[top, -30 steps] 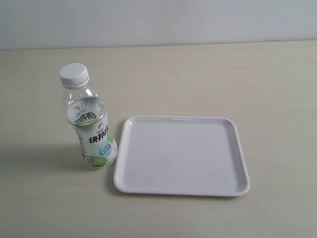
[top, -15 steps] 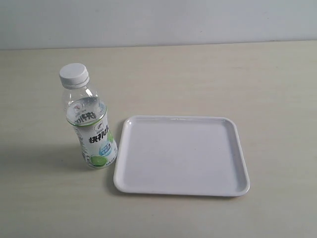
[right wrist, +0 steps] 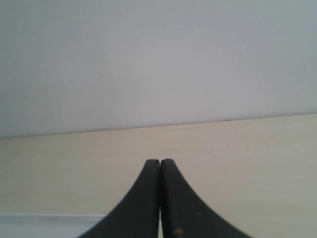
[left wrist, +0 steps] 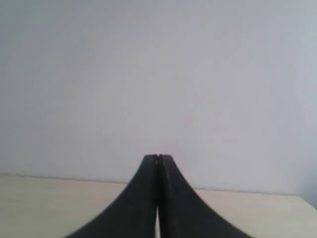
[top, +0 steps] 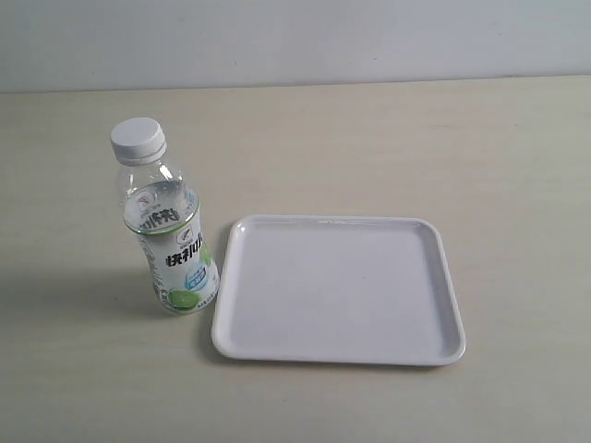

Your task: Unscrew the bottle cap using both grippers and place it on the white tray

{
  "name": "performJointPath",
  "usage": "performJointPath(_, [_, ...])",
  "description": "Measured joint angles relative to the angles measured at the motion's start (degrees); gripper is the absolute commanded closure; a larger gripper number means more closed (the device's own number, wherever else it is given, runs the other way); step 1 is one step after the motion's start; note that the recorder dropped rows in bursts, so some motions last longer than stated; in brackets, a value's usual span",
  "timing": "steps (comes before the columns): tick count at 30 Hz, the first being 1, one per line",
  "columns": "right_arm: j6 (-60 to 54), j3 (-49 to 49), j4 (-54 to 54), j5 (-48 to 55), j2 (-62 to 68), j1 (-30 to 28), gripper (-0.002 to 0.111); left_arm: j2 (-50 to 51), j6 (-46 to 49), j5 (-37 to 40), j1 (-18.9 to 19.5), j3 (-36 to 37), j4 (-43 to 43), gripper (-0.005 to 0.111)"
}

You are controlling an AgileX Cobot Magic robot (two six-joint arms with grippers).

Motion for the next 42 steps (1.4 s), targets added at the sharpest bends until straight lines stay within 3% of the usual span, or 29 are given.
performJointPath(6, [0.00, 0.00, 0.00, 0.00, 0.00, 0.00, 0.108, 0.11, 9.16, 0.65, -6.05, 0.41, -6.99, 0.107])
performJointPath(17, [0.00, 0.00, 0.00, 0.00, 0.00, 0.00, 0.108, -1.49, 20.09, 3.77, -18.65, 2.72, -10.56, 0.107])
performJointPath(19, [0.00, 0.00, 0.00, 0.00, 0.00, 0.00, 0.108, -1.49, 16.63, 2.56, -19.33, 2.72, -10.92, 0.107])
performJointPath(22, [0.00, 0.00, 0.00, 0.00, 0.00, 0.00, 0.108, 1.83, 13.03, 0.36, -17.67, 2.22, -8.99, 0.107])
performJointPath(29, [0.00, 0.00, 0.00, 0.00, 0.00, 0.00, 0.108, 14.16, 10.59, 9.28, -9.76, -5.56, 0.00, 0.107])
performJointPath(35, [0.00, 0.00, 0.00, 0.00, 0.00, 0.00, 0.108, 20.06, 10.36, 13.91, -4.69, -6.83, 6.59, 0.107])
performJointPath(39, [0.00, 0.00, 0.00, 0.00, 0.00, 0.00, 0.108, 22.26, 10.36, 11.22, -4.25, -5.80, 7.10, 0.107])
performJointPath(42, [0.00, 0.00, 0.00, 0.00, 0.00, 0.00, 0.108, 22.40, 10.36, 4.88, -4.25, -2.66, 7.09, 0.107])
